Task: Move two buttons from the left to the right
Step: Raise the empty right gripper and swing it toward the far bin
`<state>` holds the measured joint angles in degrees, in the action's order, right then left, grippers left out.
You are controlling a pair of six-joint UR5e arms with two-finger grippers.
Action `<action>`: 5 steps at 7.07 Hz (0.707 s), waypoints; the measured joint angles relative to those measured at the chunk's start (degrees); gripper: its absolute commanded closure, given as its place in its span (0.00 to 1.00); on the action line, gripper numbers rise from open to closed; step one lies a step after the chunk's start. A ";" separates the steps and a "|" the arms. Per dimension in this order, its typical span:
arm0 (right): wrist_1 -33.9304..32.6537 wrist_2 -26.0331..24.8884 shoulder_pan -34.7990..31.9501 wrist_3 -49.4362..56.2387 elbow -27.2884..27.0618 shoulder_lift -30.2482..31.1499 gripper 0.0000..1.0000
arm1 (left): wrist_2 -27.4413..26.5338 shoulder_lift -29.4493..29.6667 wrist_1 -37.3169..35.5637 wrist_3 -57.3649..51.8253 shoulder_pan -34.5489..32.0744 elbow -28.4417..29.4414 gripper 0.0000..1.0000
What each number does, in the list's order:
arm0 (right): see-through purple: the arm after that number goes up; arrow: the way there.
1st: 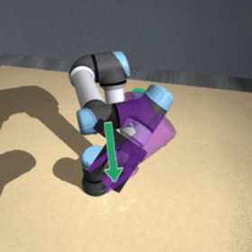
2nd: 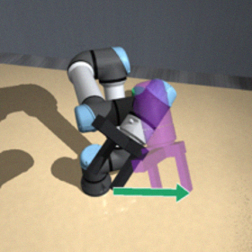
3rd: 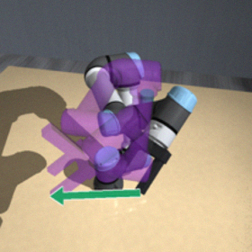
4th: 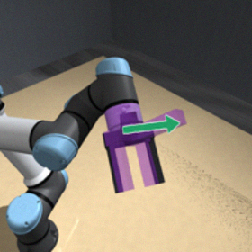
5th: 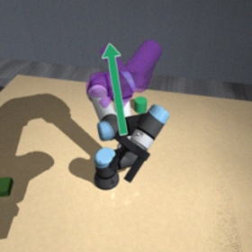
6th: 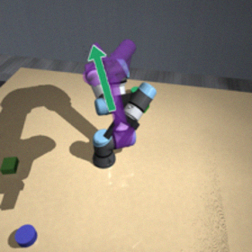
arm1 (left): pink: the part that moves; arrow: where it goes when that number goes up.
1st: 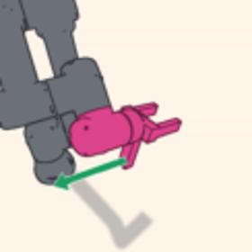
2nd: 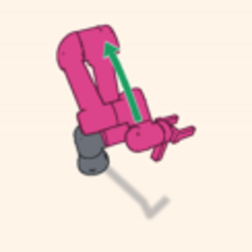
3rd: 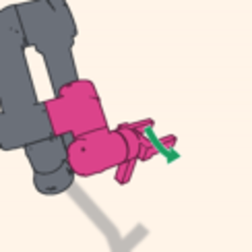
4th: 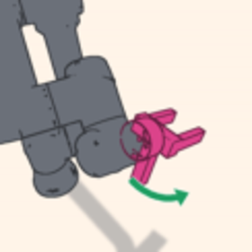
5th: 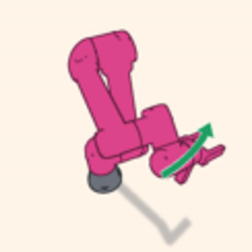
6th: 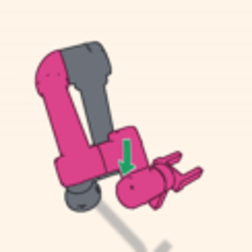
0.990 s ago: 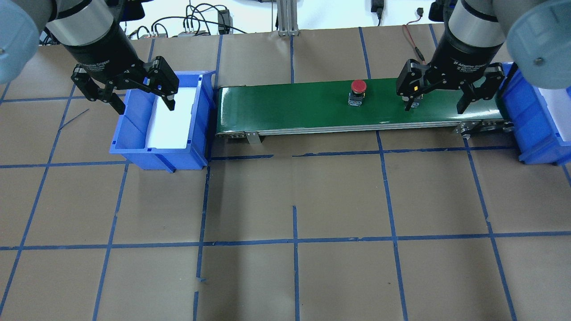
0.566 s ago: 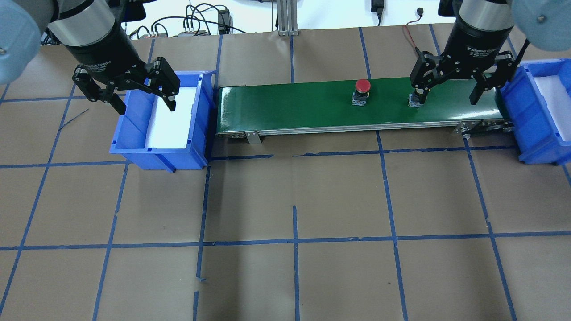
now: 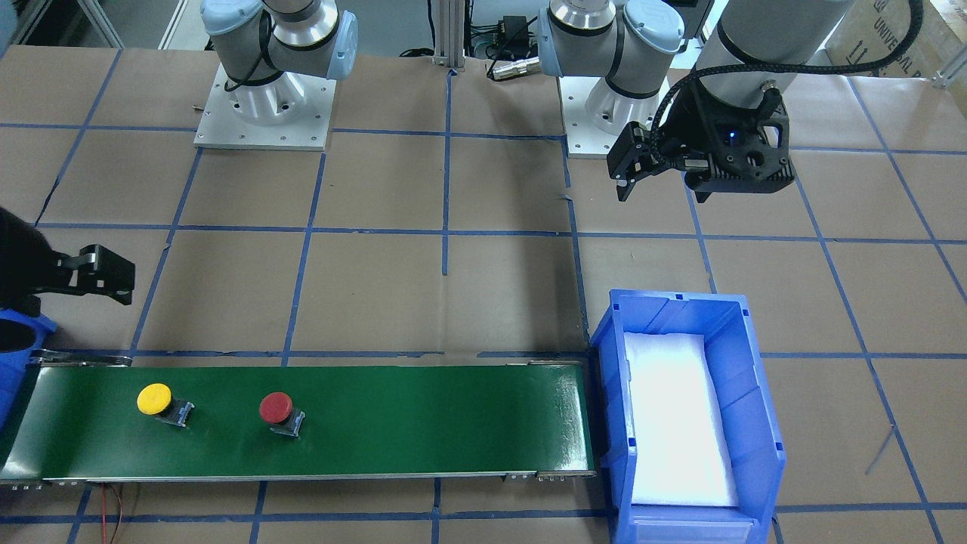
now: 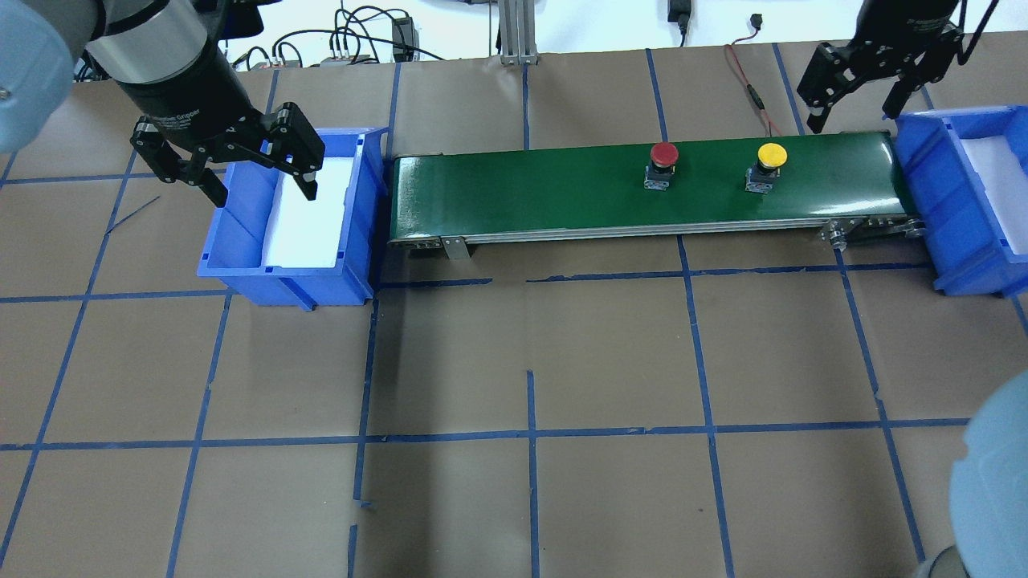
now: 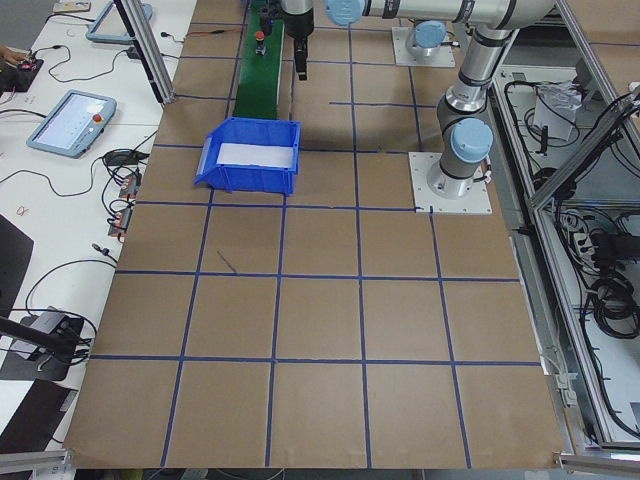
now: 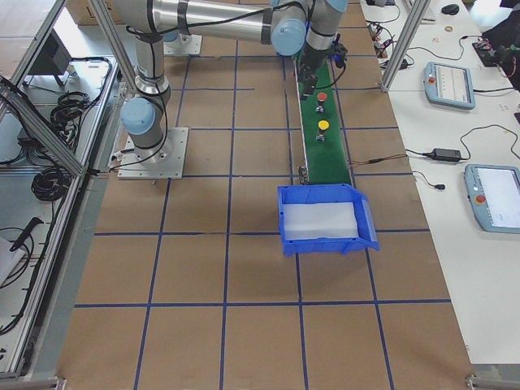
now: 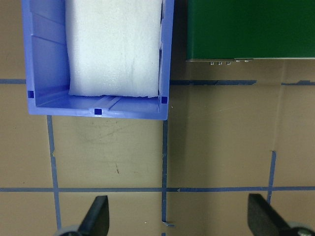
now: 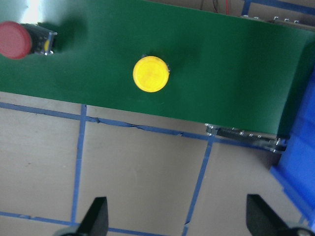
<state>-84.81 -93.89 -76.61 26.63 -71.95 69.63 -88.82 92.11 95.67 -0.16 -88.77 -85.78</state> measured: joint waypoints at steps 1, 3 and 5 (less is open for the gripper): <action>-2.01 0.12 2.39 8.98 0.25 -1.73 0.00 | 0.01 0.00 -0.03 -0.01 0.01 0.00 0.00; -6.23 3.69 6.19 27.74 -2.40 -3.48 0.00 | 0.01 0.00 -0.04 -0.03 0.13 0.00 0.00; -12.60 5.72 7.88 39.30 -5.73 -4.48 0.00 | -0.01 0.00 -0.04 -0.16 0.26 0.00 0.00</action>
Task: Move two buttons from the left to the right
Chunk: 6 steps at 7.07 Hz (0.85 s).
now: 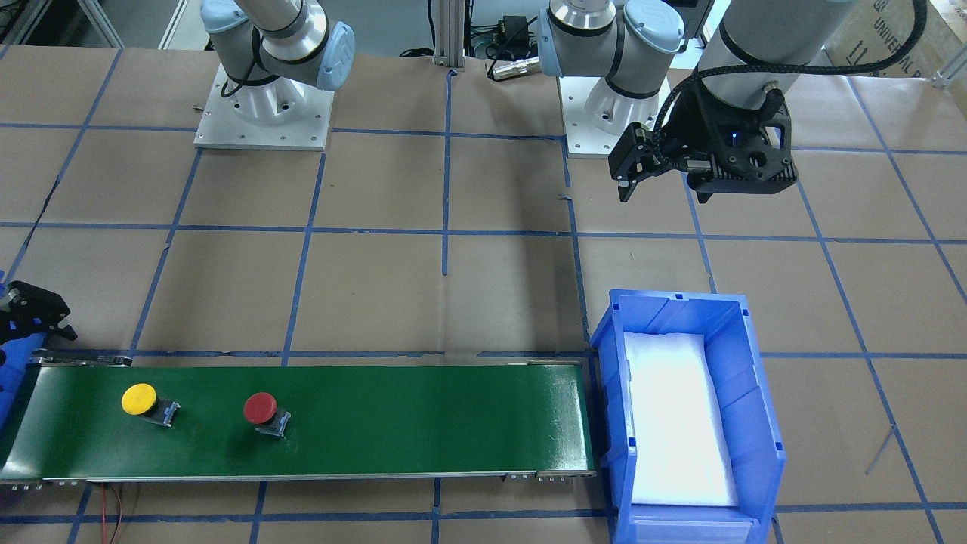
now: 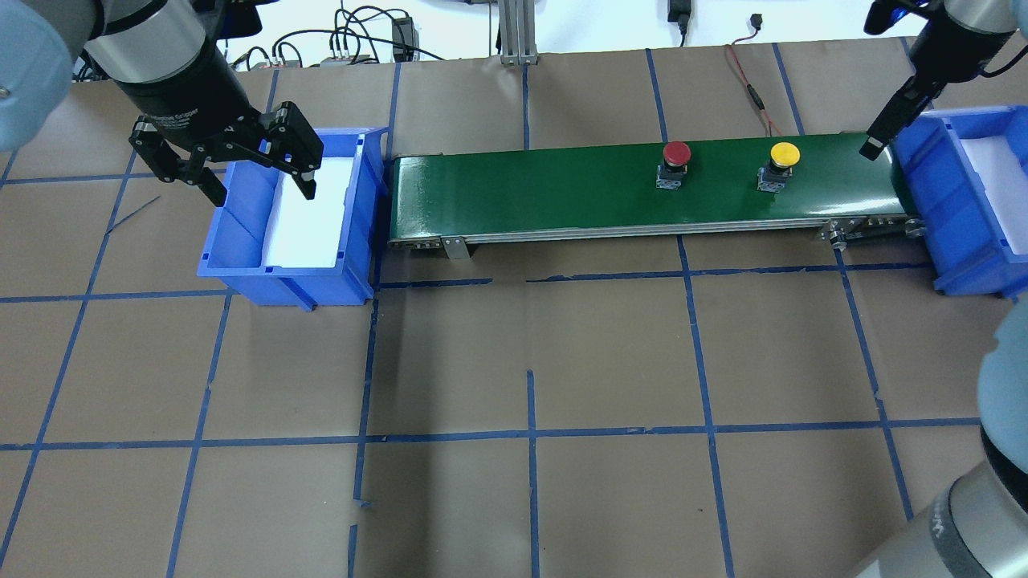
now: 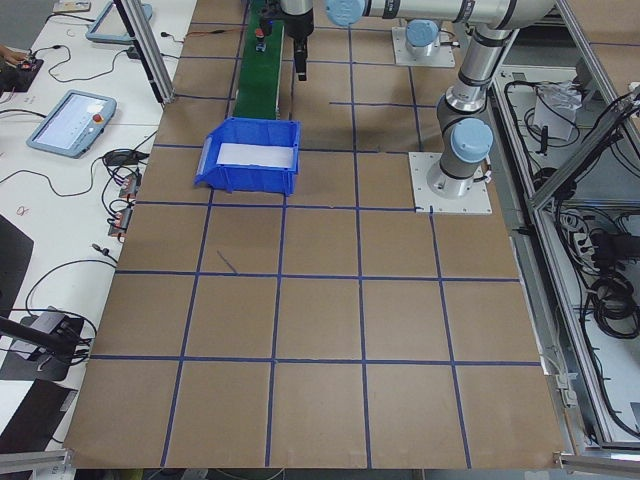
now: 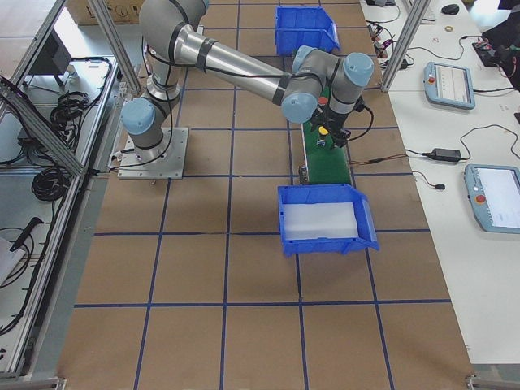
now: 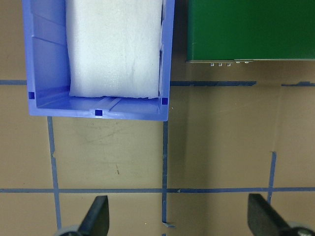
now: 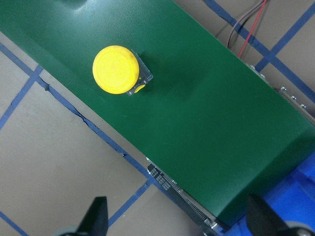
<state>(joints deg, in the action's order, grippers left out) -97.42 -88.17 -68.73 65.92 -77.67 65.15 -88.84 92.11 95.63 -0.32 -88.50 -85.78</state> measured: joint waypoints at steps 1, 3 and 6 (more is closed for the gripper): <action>-4.32 -0.03 0.18 6.54 -2.16 -0.04 0.00 | -0.06 0.00 0.00 -0.12 0.05 0.00 0.00; -16.36 -0.84 0.24 22.51 -7.75 0.07 0.00 | -0.10 0.00 0.00 -0.20 0.08 0.00 0.00; -21.83 3.24 0.18 34.96 -12.11 0.14 0.02 | -0.32 0.00 0.00 -0.26 0.13 0.00 0.00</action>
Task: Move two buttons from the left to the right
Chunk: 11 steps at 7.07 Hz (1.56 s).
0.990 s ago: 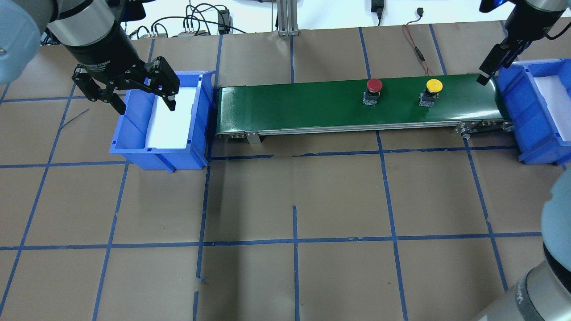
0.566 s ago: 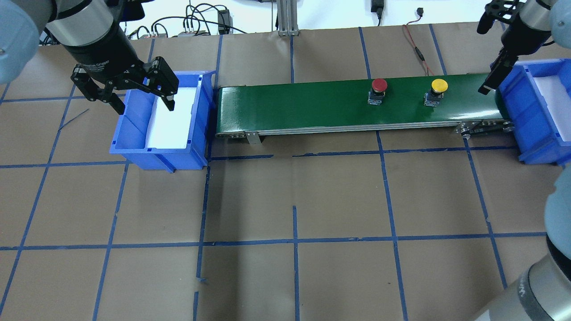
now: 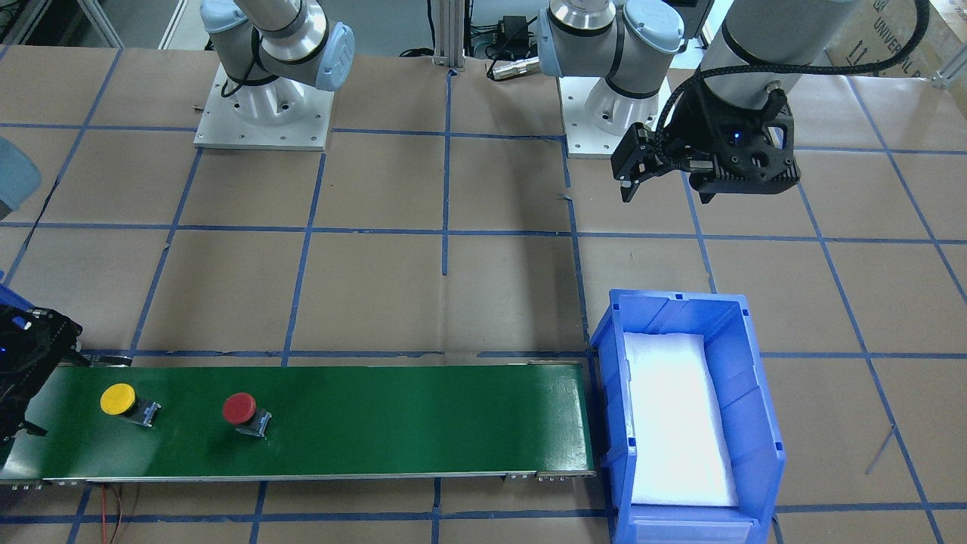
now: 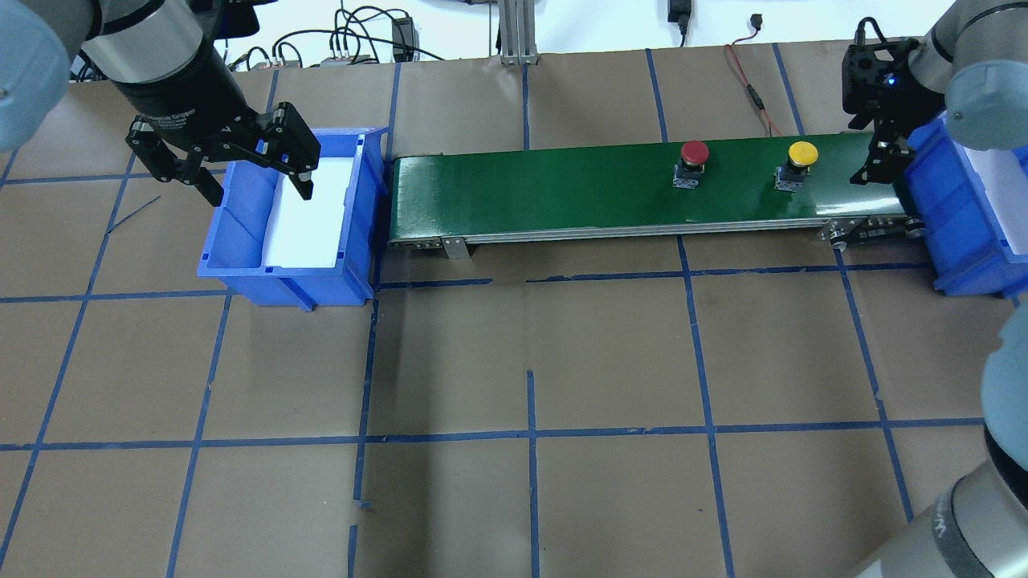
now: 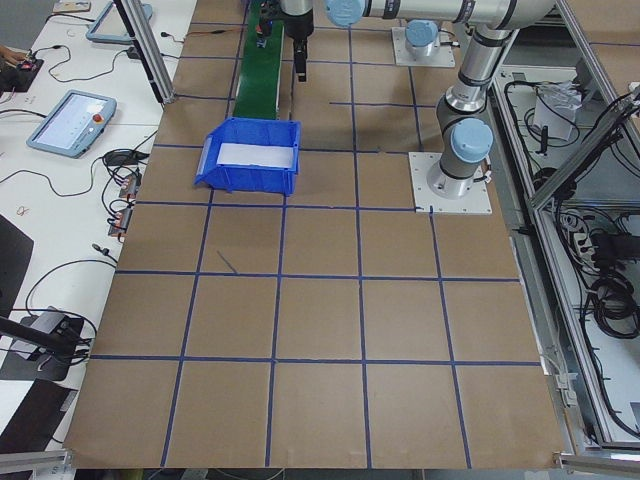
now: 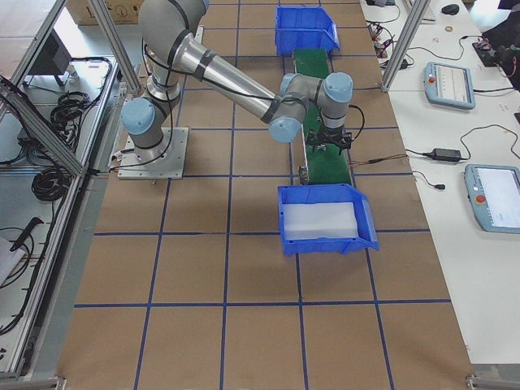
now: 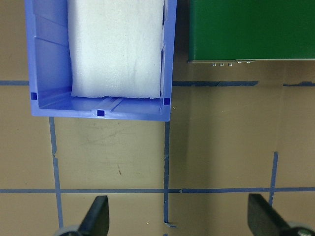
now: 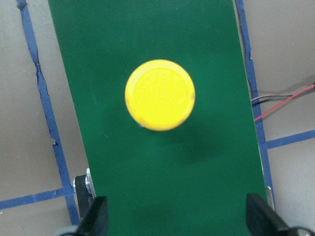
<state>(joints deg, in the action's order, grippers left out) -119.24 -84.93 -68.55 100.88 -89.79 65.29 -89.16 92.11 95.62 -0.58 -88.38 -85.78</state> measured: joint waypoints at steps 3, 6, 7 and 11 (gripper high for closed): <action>-0.61 2.02 0.00 0.98 -0.85 -1.33 0.02 | -0.01 0.00 0.00 -0.03 -0.01 0.00 0.00; -0.54 2.17 -0.01 -1.01 -1.23 -2.56 0.03 | 0.15 0.00 0.00 -0.05 -0.04 0.00 0.00; -0.53 2.42 -0.01 -2.23 -1.83 -2.48 0.03 | 0.14 0.00 0.00 -0.09 -0.04 0.00 0.00; -2.34 2.57 -0.01 -3.22 -2.33 -2.46 0.46 | 0.27 0.03 -0.06 -0.04 -0.02 0.00 0.00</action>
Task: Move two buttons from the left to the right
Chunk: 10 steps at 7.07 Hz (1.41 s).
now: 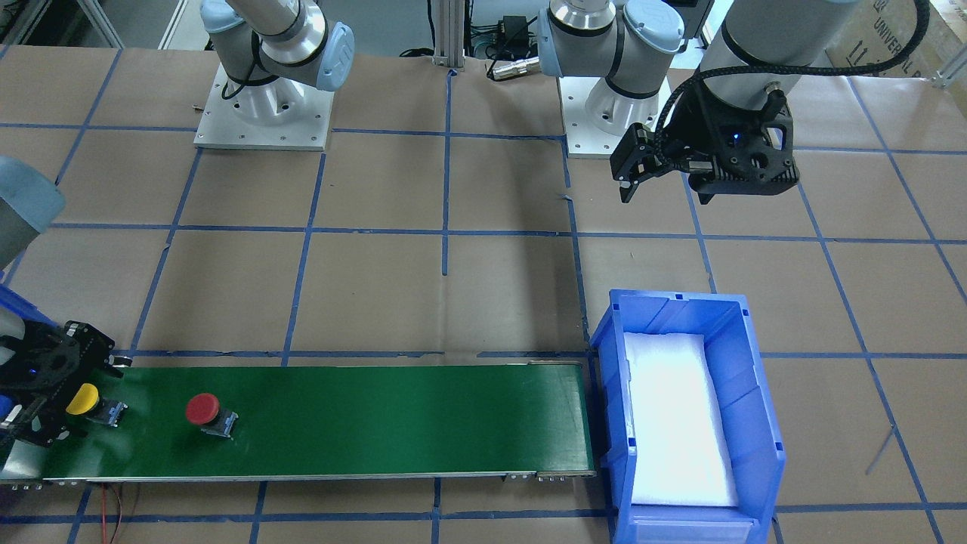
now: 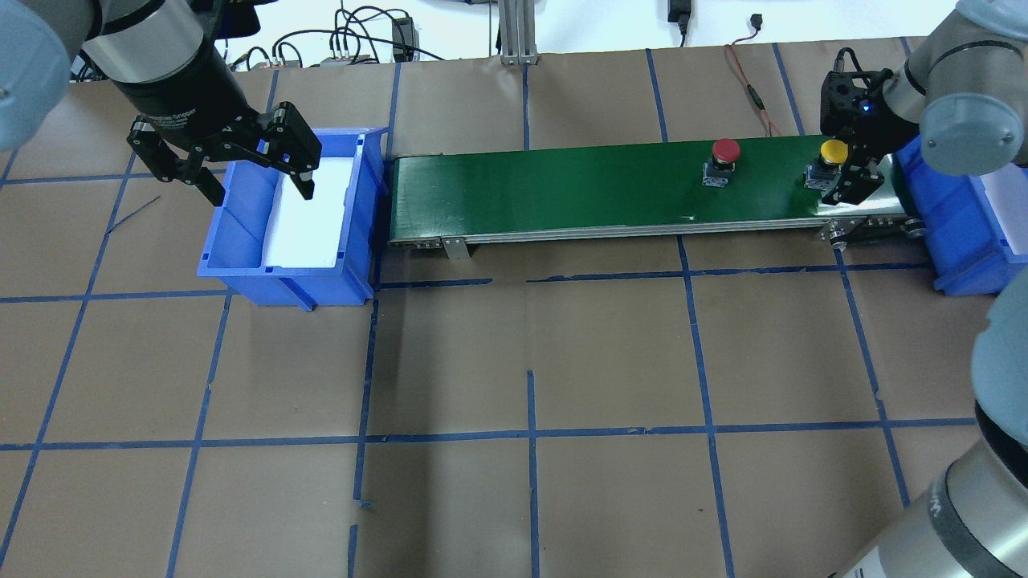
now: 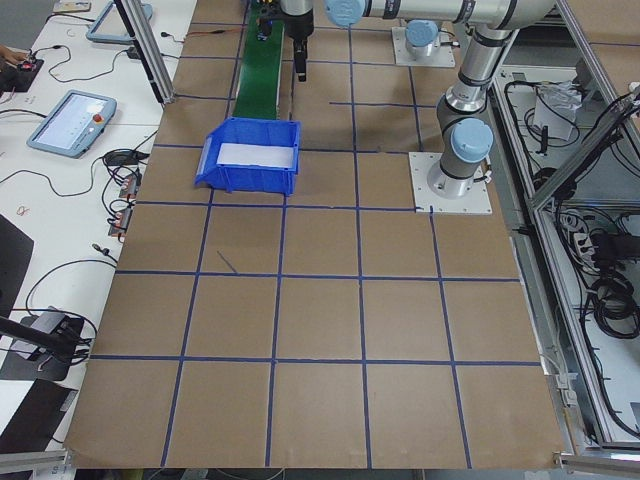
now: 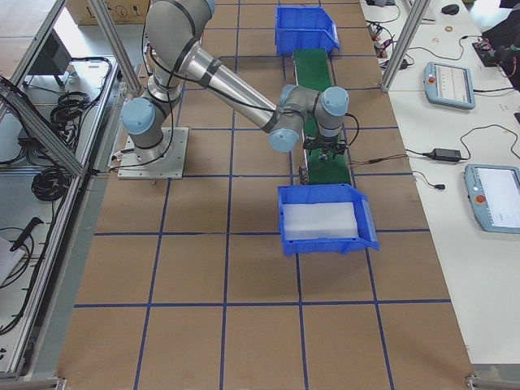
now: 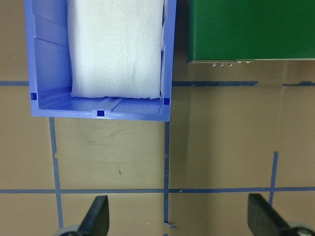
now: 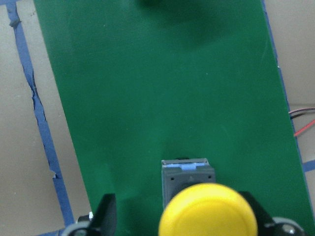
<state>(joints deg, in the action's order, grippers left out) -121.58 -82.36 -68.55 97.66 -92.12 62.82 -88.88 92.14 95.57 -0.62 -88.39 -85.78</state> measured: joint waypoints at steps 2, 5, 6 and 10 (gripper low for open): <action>-0.29 -0.31 0.00 -0.25 0.00 0.15 0.83 | 0.06 -0.03 -0.03 0.22 0.03 0.00 0.00; 0.39 -1.93 0.00 -1.57 1.62 0.78 0.84 | 0.05 -0.02 -0.05 0.11 0.18 0.00 0.00; 3.31 -2.16 0.15 -0.63 5.76 1.22 0.84 | 0.09 0.02 -0.04 0.17 0.13 0.00 0.00; 15.59 -2.13 11.98 18.83 19.62 -0.88 0.85 | 0.10 0.03 -0.05 0.28 0.02 -0.12 0.00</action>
<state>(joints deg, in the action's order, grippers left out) -105.99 -84.49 -56.57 116.49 -72.50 61.94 -88.79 92.18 95.52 -0.34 -88.37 -85.90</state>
